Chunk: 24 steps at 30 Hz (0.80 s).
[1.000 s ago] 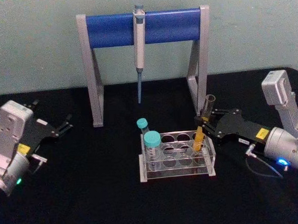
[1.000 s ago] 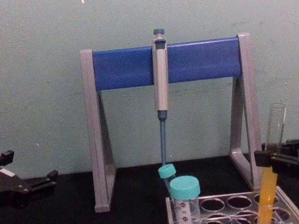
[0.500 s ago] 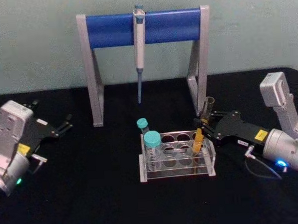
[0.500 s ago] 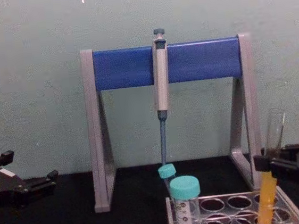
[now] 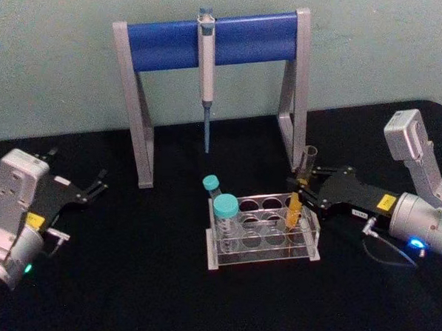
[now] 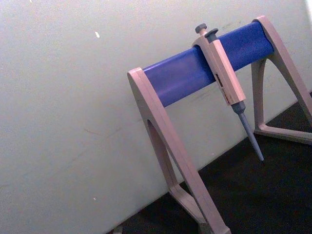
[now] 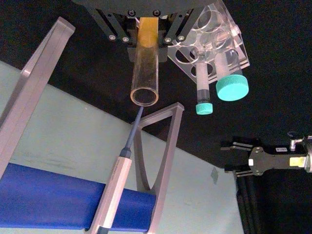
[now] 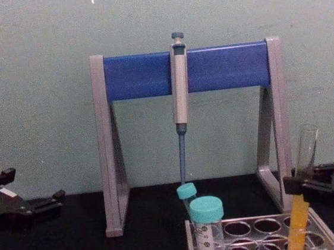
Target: Pick up the test tube from the test tube rack, shake it, then place it back into the test tube rack.
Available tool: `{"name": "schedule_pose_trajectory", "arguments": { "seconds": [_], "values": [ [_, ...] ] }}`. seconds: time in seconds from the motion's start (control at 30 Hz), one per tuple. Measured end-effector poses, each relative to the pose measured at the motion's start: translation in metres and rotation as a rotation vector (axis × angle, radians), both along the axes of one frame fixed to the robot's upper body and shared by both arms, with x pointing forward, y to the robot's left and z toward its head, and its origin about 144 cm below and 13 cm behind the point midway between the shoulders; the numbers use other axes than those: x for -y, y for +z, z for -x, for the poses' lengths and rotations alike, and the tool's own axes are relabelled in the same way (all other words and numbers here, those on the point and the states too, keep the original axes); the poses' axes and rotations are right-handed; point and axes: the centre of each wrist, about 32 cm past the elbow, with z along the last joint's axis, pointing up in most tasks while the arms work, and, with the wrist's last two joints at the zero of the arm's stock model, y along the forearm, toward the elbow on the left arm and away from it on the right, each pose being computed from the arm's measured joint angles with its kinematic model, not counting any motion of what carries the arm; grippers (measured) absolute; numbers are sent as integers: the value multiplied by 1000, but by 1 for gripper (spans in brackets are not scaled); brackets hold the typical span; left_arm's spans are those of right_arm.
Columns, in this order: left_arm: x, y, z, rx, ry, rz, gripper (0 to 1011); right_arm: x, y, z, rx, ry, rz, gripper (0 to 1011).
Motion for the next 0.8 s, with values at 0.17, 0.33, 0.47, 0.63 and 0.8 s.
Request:
{"name": "schedule_pose_trajectory", "arguments": {
  "seconds": [0.17, 0.33, 0.47, 0.63, 0.8],
  "values": [
    [0, 0, 0, 0, 0, 0, 1001, 0, 0, 0, 0, 0, 0, 229],
    [0, 0, 0, 0, 0, 0, 1001, 0, 0, 0, -1, 0, 1, 229],
    [0, 0, 0, 0, 0, 0, 1001, 0, 0, 0, -1, 0, 0, 229],
    [0, 0, 0, 0, 0, 0, 1001, 0, 0, 0, -1, -1, 0, 270],
    [0, 0, 0, 0, 0, 0, 1001, 0, 0, 0, -1, -1, 0, 397]
  ]
}}
